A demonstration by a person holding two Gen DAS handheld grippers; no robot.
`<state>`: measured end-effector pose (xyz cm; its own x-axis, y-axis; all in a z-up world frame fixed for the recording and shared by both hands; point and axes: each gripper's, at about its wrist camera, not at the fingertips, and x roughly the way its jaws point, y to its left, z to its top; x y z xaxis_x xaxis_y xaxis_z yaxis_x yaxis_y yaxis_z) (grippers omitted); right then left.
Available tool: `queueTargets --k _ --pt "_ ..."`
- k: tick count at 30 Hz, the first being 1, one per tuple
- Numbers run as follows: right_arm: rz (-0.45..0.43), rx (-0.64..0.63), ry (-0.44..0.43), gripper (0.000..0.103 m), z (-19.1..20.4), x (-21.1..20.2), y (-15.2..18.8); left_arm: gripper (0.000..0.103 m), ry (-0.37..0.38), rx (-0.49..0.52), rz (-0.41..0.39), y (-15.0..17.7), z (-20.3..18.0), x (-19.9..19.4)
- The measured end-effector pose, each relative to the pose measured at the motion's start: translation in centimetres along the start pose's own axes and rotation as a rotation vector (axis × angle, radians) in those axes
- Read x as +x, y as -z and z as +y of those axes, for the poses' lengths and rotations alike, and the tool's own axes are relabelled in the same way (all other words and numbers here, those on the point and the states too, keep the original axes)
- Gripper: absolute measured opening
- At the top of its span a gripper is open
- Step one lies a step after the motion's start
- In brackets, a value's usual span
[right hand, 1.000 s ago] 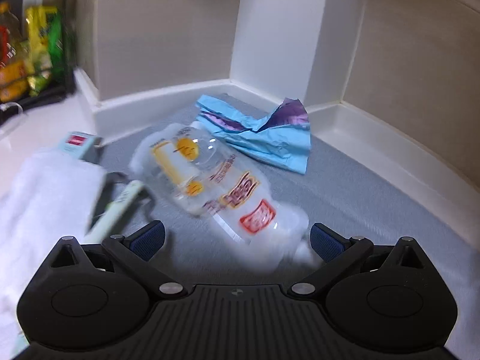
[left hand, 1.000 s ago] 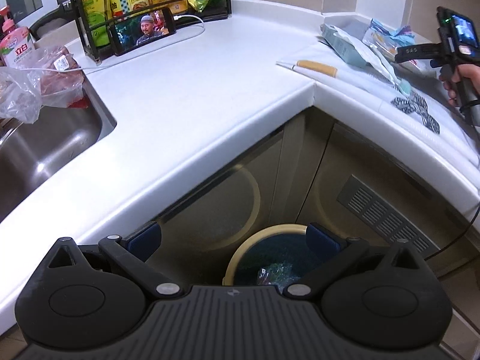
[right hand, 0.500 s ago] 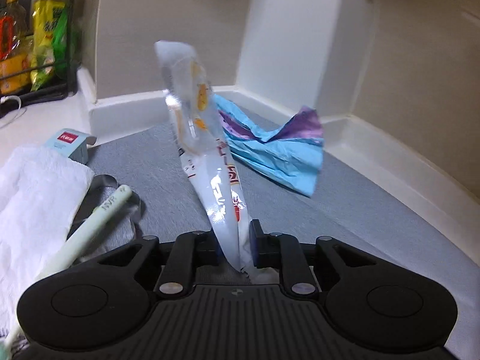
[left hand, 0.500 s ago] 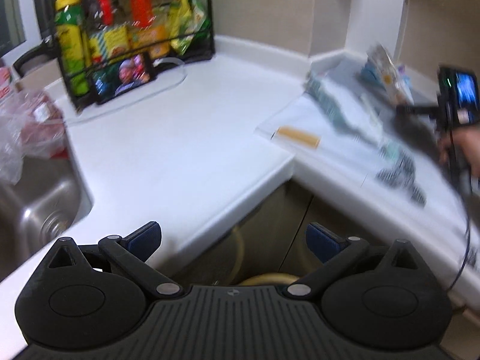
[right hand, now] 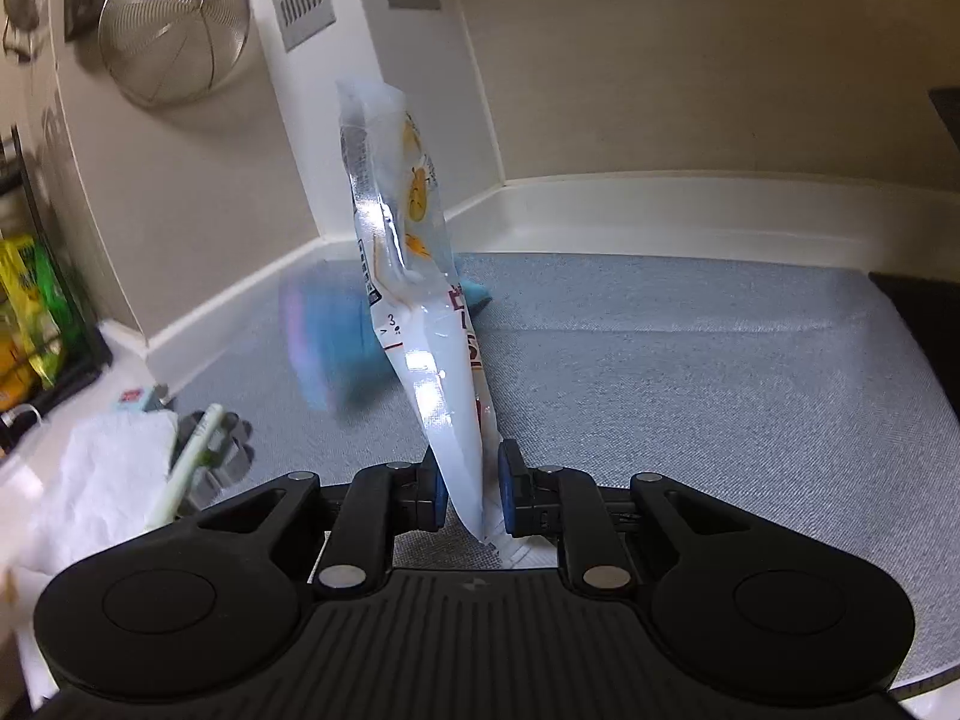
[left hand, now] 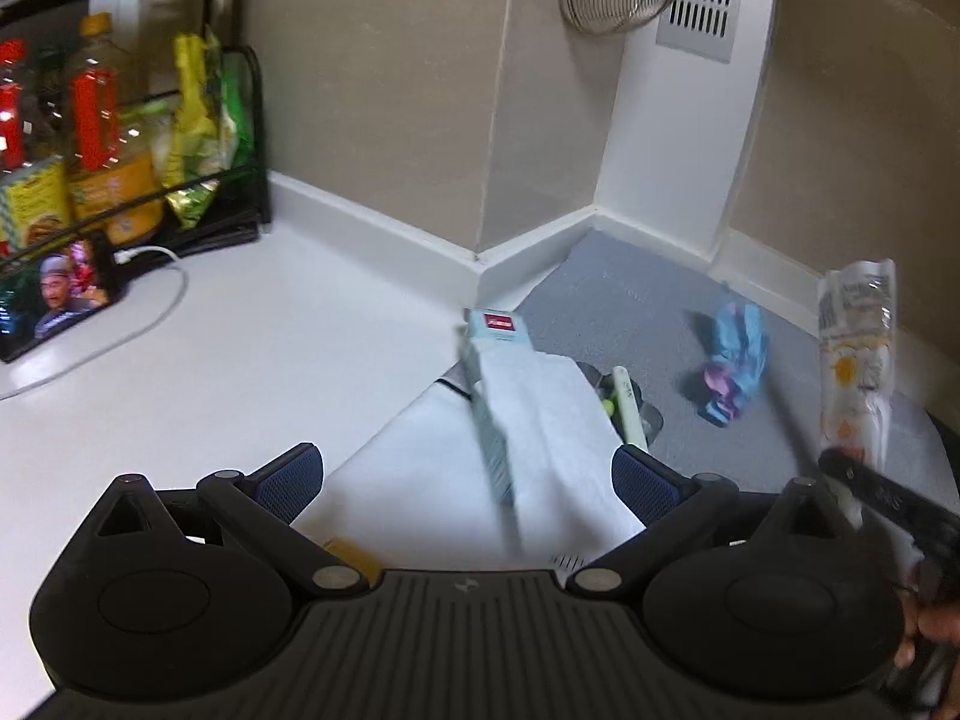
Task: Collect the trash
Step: 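Grasp the clear printed pouch with the right gripper while the left approaches the white tissue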
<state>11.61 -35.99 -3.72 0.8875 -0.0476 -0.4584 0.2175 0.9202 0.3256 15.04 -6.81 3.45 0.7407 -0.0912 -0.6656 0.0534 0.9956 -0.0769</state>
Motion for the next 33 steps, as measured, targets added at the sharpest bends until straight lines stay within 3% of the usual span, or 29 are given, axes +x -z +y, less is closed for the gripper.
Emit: queueTargets --k 6,11,13,15,22,27,33 --pt "0.008 -0.004 0.001 0.018 0.1 0.2 0.2 0.103 0.021 -0.104 0.150 -1.0 -0.3 6.7" --pt "0.008 -0.010 -0.001 0.018 0.0 0.3 0.2 0.102 0.037 -0.170 0.184 -1.2 -0.4 8.2" --pt "0.006 -0.007 -0.006 0.018 0.0 0.4 0.3 0.093 0.035 -0.163 0.188 -1.4 -0.7 8.2" --pt "0.001 -0.002 -0.018 0.018 -0.1 0.2 0.4 0.048 0.027 -0.132 0.196 -1.7 -1.2 8.0" --pt "-0.066 -0.024 -0.049 0.018 0.4 -0.6 0.4 0.047 0.064 -0.187 0.183 -1.8 -0.3 4.5" --pt "-0.102 -0.021 -0.065 0.018 0.4 -0.9 0.3 0.047 0.050 -0.165 0.110 -2.0 0.7 0.9" --pt "-0.124 -0.021 -0.073 0.018 0.3 -1.1 0.4 0.046 0.044 -0.167 0.088 -1.5 2.3 -1.8"
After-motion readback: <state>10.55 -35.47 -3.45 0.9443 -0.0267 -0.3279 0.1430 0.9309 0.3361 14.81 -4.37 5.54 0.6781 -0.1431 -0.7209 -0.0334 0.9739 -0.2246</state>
